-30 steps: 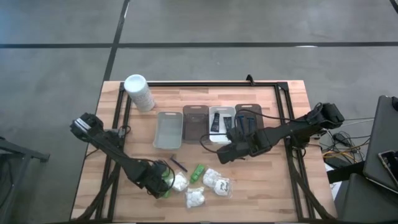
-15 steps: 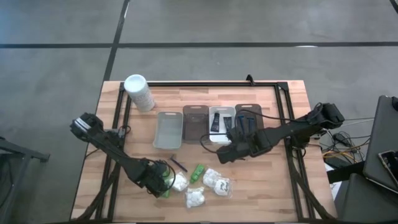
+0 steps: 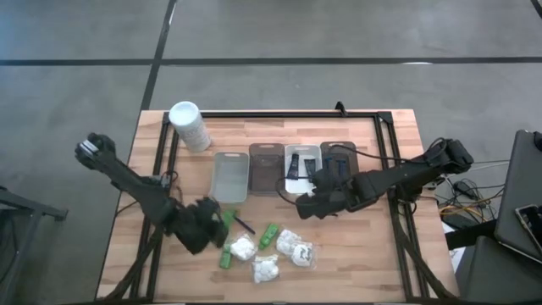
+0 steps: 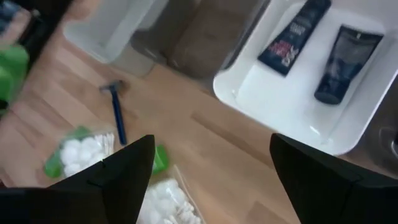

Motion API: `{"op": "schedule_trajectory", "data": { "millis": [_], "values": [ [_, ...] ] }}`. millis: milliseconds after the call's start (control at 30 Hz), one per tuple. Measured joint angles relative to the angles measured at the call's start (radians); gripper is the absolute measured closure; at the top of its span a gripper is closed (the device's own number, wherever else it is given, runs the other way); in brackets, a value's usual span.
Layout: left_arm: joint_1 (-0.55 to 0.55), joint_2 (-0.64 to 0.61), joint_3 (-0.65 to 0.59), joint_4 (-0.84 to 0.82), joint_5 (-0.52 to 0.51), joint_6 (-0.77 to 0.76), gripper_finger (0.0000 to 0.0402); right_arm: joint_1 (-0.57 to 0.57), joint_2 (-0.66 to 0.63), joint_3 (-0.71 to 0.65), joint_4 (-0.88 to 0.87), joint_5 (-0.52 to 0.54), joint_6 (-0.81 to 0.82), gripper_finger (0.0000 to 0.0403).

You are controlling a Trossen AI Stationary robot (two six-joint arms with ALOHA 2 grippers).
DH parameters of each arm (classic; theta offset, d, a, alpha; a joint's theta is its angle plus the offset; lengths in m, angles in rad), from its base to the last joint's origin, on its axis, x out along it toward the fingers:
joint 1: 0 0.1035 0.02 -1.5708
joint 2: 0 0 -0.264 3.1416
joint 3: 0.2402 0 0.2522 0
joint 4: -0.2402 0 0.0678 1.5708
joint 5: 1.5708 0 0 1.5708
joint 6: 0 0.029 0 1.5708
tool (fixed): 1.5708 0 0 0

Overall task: Pick & Place Travel size toiletries
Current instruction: Put the top left green shampoo into the gray bin

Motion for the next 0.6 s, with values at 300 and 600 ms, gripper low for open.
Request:
{"op": "schedule_trajectory", "data": {
  "millis": [300,600],
  "values": [
    [0.326,-0.149,-0.06,-0.005,-0.032,0.186,0.0249,-0.001,-0.031,0.0,-0.001,0.034,0.0,0.0075],
    [0.66,-0.124,-0.187,0.153,0.201,0.306,0.0244,0.0,-0.029,-0.001,-0.022,0.033,0.035,0.0052]
  ]
}}
